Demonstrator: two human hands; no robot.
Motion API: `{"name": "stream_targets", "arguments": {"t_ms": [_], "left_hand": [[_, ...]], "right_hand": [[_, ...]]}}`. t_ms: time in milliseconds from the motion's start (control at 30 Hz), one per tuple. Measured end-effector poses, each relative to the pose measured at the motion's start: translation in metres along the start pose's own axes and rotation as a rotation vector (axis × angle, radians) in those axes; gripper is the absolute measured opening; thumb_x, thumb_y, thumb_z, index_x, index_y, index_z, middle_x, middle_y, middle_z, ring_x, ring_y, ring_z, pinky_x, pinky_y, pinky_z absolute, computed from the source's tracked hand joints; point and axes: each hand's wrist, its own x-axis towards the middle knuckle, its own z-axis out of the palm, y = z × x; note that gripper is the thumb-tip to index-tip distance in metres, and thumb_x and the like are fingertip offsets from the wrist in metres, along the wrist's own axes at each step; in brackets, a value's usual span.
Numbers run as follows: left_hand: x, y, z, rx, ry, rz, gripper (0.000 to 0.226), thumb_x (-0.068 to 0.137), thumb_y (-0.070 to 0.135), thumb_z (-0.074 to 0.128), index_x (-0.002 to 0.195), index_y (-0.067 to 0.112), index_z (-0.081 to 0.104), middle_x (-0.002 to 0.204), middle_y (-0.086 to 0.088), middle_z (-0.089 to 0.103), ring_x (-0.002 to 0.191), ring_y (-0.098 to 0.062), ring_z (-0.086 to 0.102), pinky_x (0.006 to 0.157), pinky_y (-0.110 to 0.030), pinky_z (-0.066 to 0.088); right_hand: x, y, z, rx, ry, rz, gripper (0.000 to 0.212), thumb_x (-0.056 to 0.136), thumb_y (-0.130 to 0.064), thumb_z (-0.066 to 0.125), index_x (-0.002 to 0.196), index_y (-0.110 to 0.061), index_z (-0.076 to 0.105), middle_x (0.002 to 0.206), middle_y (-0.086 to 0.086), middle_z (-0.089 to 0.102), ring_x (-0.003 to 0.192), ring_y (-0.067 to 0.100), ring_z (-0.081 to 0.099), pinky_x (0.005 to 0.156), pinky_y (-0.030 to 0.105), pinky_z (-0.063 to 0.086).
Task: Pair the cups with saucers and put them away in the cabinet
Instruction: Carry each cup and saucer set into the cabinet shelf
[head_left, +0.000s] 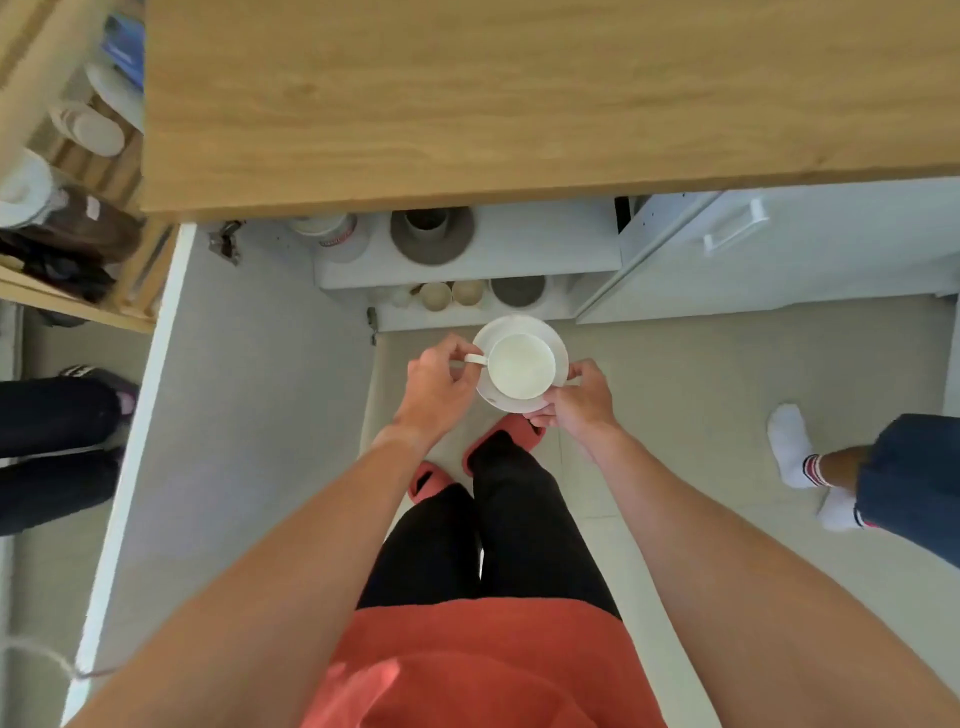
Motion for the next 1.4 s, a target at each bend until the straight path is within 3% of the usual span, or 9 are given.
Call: {"name": "stream_targets", "arguments": {"t_ms": [267, 400, 533, 667, 933, 1067, 1200, 1267, 1400], "left_hand": [[0.092, -0.029, 0.049, 0.056, 0.093, -0.022, 0.011, 0.095, 0.018, 0.055, 0.099, 0.022, 0.064, 0.109, 0.003, 0.065, 0.088, -0.012, 0.064, 0.07, 0.002, 0.041], [0.166, -0.046, 0.071, 0.057, 0.156, 0.008, 0.01, 0.091, 0.021, 0.059, 0.087, 0.029, 0.063, 0.101, 0.006, 0.068, 0.099, -0.017, 0.065, 0.09, -0.029, 0.053], [0.225, -0.042, 0.078, 0.069, 0.195, 0.009, 0.008, 0.089, 0.024, 0.058, 0.092, 0.03, 0.064, 0.104, 0.006, 0.067, 0.107, -0.017, 0.061, 0.082, -0.025, 0.053], [0.274, -0.038, 0.084, 0.076, 0.228, -0.01, 0.01, 0.092, 0.028, 0.058, 0.1, 0.03, 0.064, 0.116, -0.001, 0.065, 0.113, -0.019, 0.057, 0.097, -0.027, 0.048], [0.326, -0.013, 0.1, 0.177, 0.319, 0.023, 0.026, 0.095, 0.032, 0.057, 0.108, 0.017, 0.072, 0.117, -0.002, 0.069, 0.114, -0.018, 0.062, 0.09, -0.017, 0.044], [0.348, -0.002, 0.097, 0.157, 0.322, 0.028, 0.027, 0.094, 0.033, 0.056, 0.112, 0.019, 0.07, 0.116, 0.003, 0.067, 0.1, -0.009, 0.057, 0.069, -0.006, 0.032], [0.371, 0.004, 0.097, 0.136, 0.305, 0.056, 0.013, 0.092, 0.031, 0.06, 0.1, 0.022, 0.064, 0.111, 0.005, 0.067, 0.105, -0.007, 0.059, 0.077, -0.005, 0.037], [0.377, 0.011, 0.096, 0.141, 0.293, 0.087, 0.018, 0.092, 0.024, 0.059, 0.076, 0.027, 0.052, 0.095, 0.007, 0.064, 0.09, -0.003, 0.059, 0.075, -0.004, 0.04], [0.392, 0.02, 0.093, 0.238, 0.26, 0.125, 0.03, 0.091, 0.033, 0.057, 0.064, 0.028, 0.044, 0.086, 0.006, 0.059, 0.105, -0.023, 0.065, 0.085, -0.026, 0.048]], "right_hand": [[0.114, -0.007, 0.014, -0.041, -0.004, 0.01, 0.031, 0.087, 0.006, 0.064, 0.099, -0.016, 0.046, 0.123, 0.013, 0.055, 0.089, 0.037, 0.072, 0.056, 0.033, 0.063], [0.194, -0.018, 0.019, -0.043, -0.016, -0.035, 0.029, 0.088, 0.005, 0.063, 0.095, -0.017, 0.045, 0.127, 0.016, 0.057, 0.094, 0.041, 0.071, 0.05, 0.033, 0.061], [0.253, -0.049, 0.027, -0.029, -0.031, -0.047, 0.031, 0.089, 0.012, 0.058, 0.111, -0.006, 0.045, 0.13, 0.022, 0.053, 0.098, 0.046, 0.067, 0.038, 0.028, 0.054], [0.287, -0.079, 0.035, -0.101, 0.0, -0.095, 0.029, 0.09, 0.004, 0.063, 0.11, -0.008, 0.046, 0.125, 0.024, 0.058, 0.08, 0.042, 0.072, 0.041, 0.031, 0.056], [0.336, -0.112, 0.033, -0.065, 0.059, -0.158, 0.026, 0.092, 0.005, 0.057, 0.118, 0.003, 0.053, 0.112, 0.029, 0.066, 0.06, 0.032, 0.074, 0.044, 0.03, 0.056], [0.346, -0.129, 0.033, -0.091, 0.157, -0.167, 0.029, 0.085, 0.004, 0.069, 0.108, -0.005, 0.053, 0.106, 0.024, 0.068, 0.053, 0.029, 0.073, 0.045, 0.035, 0.058], [0.355, -0.141, 0.031, -0.047, 0.185, -0.195, 0.035, 0.08, 0.005, 0.077, 0.109, 0.0, 0.06, 0.101, 0.024, 0.069, 0.058, 0.03, 0.073, 0.041, 0.032, 0.056], [0.361, -0.147, 0.029, -0.021, 0.206, -0.221, 0.032, 0.076, 0.008, 0.079, 0.101, 0.0, 0.06, 0.098, 0.023, 0.07, 0.063, 0.031, 0.074, 0.046, 0.038, 0.059], [0.396, -0.157, 0.024, 0.019, 0.114, -0.29, 0.011, 0.082, 0.004, 0.058, 0.091, 0.003, 0.052, 0.108, 0.015, 0.072, 0.077, 0.018, 0.066, 0.079, 0.072, 0.05]]}}
